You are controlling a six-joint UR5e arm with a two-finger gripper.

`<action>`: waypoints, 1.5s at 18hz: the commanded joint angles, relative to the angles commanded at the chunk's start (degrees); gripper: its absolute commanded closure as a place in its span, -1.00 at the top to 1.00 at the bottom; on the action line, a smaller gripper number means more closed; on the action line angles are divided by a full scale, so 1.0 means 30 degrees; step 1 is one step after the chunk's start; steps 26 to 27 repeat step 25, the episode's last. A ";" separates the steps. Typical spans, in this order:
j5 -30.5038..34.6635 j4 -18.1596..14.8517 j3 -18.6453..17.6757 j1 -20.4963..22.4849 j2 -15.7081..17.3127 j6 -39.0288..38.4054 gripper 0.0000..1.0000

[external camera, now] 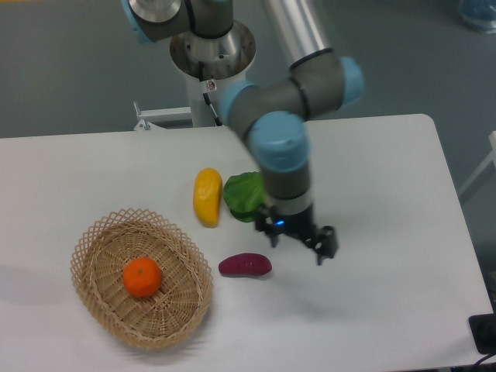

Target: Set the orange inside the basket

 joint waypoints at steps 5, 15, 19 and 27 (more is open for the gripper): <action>-0.0792 -0.1318 0.0117 0.1174 0.0322 0.3428 1.00; -0.0734 -0.2082 -0.0146 0.2611 0.0439 0.6069 1.00; -0.0734 -0.1907 -0.0380 0.2552 0.0439 0.6011 1.00; -0.0734 -0.1907 -0.0498 0.2552 0.0439 0.6040 1.00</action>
